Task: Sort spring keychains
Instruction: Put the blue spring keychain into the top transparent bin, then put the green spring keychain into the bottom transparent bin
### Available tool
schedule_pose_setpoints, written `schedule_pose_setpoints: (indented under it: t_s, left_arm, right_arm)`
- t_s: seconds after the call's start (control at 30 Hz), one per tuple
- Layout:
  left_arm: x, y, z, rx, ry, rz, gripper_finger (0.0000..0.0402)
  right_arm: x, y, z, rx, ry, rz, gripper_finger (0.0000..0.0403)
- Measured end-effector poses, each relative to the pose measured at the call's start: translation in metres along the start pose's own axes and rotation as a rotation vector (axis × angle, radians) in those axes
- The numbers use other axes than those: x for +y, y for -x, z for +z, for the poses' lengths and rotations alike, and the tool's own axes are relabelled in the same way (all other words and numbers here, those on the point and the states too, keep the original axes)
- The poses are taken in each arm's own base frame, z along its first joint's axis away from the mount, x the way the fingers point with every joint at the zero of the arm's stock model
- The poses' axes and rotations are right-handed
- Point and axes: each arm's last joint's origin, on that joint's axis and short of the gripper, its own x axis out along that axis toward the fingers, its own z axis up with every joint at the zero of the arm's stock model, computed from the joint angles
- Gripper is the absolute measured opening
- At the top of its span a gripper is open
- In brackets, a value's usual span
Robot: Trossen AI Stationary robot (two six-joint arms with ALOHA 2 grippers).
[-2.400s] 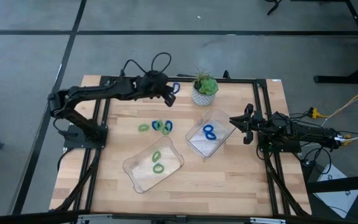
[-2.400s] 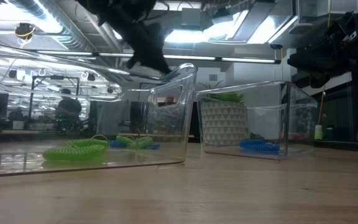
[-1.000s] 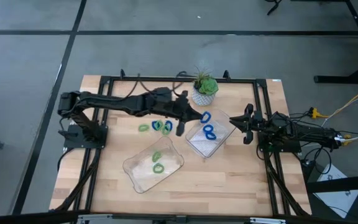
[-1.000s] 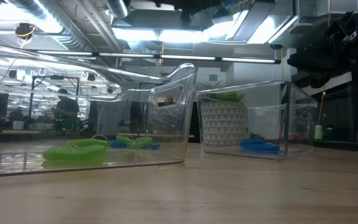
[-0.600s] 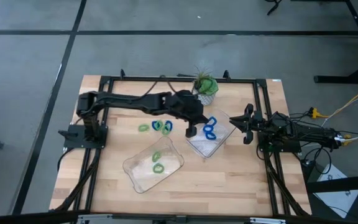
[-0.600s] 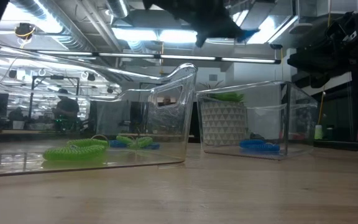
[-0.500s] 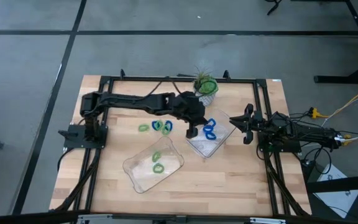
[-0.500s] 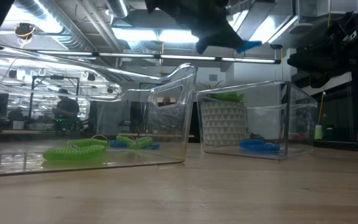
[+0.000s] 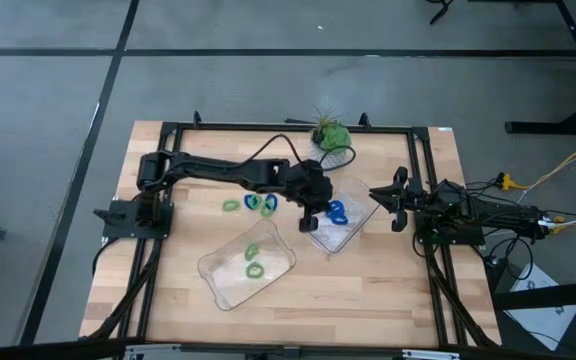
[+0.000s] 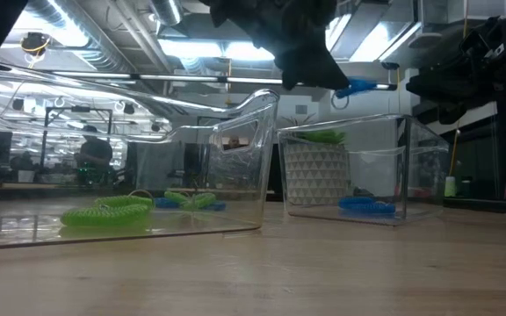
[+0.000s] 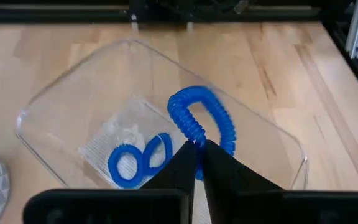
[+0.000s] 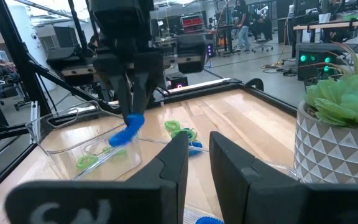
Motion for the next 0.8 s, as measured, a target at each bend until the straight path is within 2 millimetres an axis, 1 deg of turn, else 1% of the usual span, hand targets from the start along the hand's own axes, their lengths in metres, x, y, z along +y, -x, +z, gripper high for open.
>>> schedule_pose_setpoints:
  t_s: [0.3,0.43,0.53,0.8]
  left_arm:
    - [-0.0001,0.0006,0.0006,-0.003,0.004,0.000,0.0033]
    - [0.0001,0.0006,0.0006,-0.003,0.008,0.004,0.0049]
    - [0.0013,0.0007,0.0006,-0.004,0.015,0.007,0.0070]
    - [0.0070,0.0039,0.0017,-0.001,0.073,0.013,0.0141]
  right_arm:
    - [0.0000,0.0000,0.0000,0.000,0.000,0.000,0.0067]
    - [0.0000,0.0000,0.0000,0.000,0.000,0.000,0.0067]
    - [0.0000,0.0000,0.0000,0.000,0.000,0.000,0.0067]
    - [0.0000,0.0000,0.0000,0.000,0.000,0.000,0.0067]
